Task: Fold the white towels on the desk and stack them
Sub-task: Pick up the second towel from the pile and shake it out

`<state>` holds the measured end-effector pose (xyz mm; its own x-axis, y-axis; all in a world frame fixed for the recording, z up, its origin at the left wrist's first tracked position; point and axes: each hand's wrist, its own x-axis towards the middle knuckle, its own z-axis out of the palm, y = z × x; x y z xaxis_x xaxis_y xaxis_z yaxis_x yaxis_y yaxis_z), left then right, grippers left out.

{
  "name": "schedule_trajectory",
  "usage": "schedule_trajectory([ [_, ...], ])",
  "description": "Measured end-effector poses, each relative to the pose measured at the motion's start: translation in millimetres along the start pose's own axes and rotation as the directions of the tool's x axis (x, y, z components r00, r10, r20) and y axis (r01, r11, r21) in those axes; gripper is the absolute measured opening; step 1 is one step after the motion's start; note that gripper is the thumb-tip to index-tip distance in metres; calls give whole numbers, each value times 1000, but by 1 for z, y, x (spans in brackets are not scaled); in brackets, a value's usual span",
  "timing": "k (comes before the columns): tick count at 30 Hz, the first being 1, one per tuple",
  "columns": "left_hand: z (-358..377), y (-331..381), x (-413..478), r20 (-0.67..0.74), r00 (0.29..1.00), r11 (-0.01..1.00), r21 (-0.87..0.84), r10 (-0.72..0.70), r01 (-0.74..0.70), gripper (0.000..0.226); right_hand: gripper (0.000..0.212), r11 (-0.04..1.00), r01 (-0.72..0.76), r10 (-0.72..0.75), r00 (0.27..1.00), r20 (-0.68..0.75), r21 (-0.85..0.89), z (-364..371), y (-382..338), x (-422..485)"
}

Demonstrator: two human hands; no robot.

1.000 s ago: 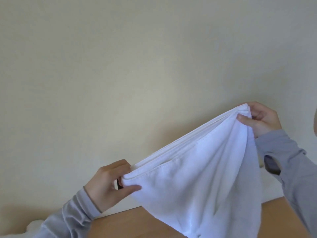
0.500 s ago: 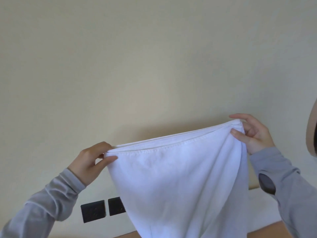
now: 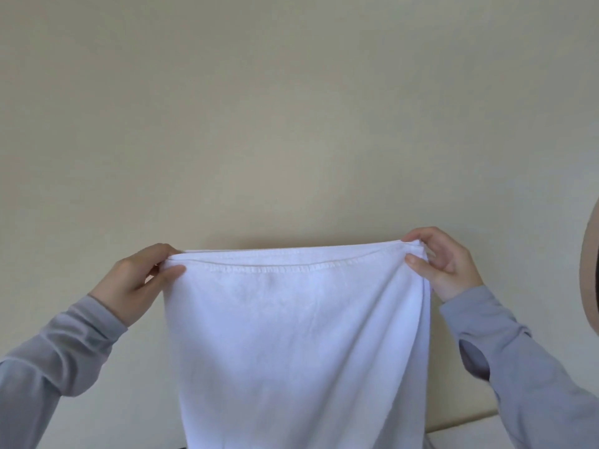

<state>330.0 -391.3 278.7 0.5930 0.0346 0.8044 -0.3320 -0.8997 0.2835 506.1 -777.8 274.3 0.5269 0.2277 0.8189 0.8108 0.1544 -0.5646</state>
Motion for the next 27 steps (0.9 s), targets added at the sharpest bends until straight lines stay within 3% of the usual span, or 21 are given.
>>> schedule_trajectory([
  [5,-30,2,21,-17,1000,995,-104,8,-10,18,36,998,57,-57,998,-4,4,2,-13,23],
  [7,-47,-3,33,-74,997,972,-236,4,-22,5,35,998,64,-64,998,-8,15,1,-20,31],
  [9,-71,-11,44,-126,992,971,-239,-19,-12,43,36,998,49,-48,998,-32,39,-3,-22,35],
  [11,-89,-5,48,-116,993,986,-166,-18,-2,56,37,996,20,-13,997,-78,88,-3,-23,33],
  [15,-51,28,19,-54,997,987,-154,-59,50,35,42,996,1,11,992,-124,91,31,-38,27],
  [17,-16,44,-6,29,990,927,-347,-139,141,24,43,998,-16,23,993,-113,59,58,-46,26],
  [18,-5,53,-17,131,966,849,-462,-222,258,19,43,999,-30,35,993,-117,44,68,-50,26],
  [20,4,66,-34,384,857,683,-524,-344,509,80,43,998,-60,59,987,-148,-5,79,-57,30],
  [21,6,67,-43,484,819,685,-485,-307,544,103,42,997,-63,54,985,-164,-51,80,-60,33],
  [22,8,73,-49,558,788,715,-436,-261,546,110,42,993,-59,39,983,-177,-105,80,-63,35],
  [24,13,89,-60,638,754,761,-411,-154,503,105,43,977,-50,9,981,-196,-205,78,-71,40],
  [27,30,114,-72,617,786,804,-446,-42,393,95,41,945,-48,-28,974,-225,-322,79,-78,43],
])
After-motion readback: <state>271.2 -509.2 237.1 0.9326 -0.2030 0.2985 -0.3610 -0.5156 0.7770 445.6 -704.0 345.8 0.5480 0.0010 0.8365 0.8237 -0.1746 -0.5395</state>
